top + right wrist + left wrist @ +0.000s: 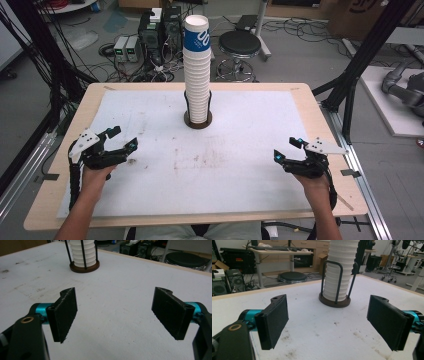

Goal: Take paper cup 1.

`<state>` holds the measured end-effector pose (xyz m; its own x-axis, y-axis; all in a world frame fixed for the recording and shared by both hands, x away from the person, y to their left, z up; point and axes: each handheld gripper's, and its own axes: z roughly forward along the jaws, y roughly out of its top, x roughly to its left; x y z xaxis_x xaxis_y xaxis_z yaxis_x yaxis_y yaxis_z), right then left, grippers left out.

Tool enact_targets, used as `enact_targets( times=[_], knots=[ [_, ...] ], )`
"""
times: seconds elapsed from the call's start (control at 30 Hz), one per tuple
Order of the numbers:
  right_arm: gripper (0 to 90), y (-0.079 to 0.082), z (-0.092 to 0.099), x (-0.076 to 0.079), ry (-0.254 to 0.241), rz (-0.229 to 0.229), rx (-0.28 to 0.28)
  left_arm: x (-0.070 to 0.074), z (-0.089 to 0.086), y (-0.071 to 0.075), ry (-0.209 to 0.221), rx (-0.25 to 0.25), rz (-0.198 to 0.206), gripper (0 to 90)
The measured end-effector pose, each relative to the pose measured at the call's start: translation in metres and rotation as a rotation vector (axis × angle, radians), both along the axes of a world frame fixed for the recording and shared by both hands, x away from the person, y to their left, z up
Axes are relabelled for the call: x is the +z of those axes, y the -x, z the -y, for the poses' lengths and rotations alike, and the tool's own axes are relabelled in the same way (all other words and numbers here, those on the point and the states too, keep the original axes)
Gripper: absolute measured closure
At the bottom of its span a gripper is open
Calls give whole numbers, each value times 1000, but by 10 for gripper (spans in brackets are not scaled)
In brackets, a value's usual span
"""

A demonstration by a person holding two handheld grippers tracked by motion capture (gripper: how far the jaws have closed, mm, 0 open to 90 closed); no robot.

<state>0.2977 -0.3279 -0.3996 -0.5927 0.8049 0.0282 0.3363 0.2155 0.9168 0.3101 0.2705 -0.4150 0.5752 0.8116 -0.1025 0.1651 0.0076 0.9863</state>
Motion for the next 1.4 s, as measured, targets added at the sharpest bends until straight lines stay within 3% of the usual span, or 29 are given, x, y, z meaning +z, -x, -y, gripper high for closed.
enact_targets(
  times=[0.43,0.6,0.77,0.93,1.0,1.03,1.07,1.1,1.13,1.17,1.2,1.37,1.4],
  knots=[
    [210,2,3,-1,-20,-12,3,-1,4,-1,13,-8,-14,172],
    [210,3,4,2,-25,-10,-3,0,7,-1,-5,-28,-11,172],
    [210,6,2,3,-15,-9,-2,7,12,-3,19,-55,-12,172],
    [211,7,-1,5,-9,-5,-1,25,13,-11,59,-73,-2,169],
    [210,6,-1,6,-12,-4,0,36,16,-16,58,-84,5,167],
    [210,6,-2,6,-12,-5,2,48,20,-22,55,-100,13,167],
    [210,6,-2,5,-13,-9,2,48,20,-22,55,-100,13,167],
    [210,5,-2,5,-8,-8,6,61,24,-28,47,-117,24,166],
    [210,5,-3,5,-5,-12,7,61,24,-28,47,-117,24,165],
    [210,4,-3,5,0,-12,8,73,28,-34,47,-137,31,165],
    [210,4,-3,5,0,-12,8,73,28,-34,47,-137,31,165],
    [211,5,-3,5,-7,-15,9,104,44,-47,40,-198,50,165],
    [211,5,-3,5,-7,-15,9,104,44,-47,40,-198,50,165]
  ],
)
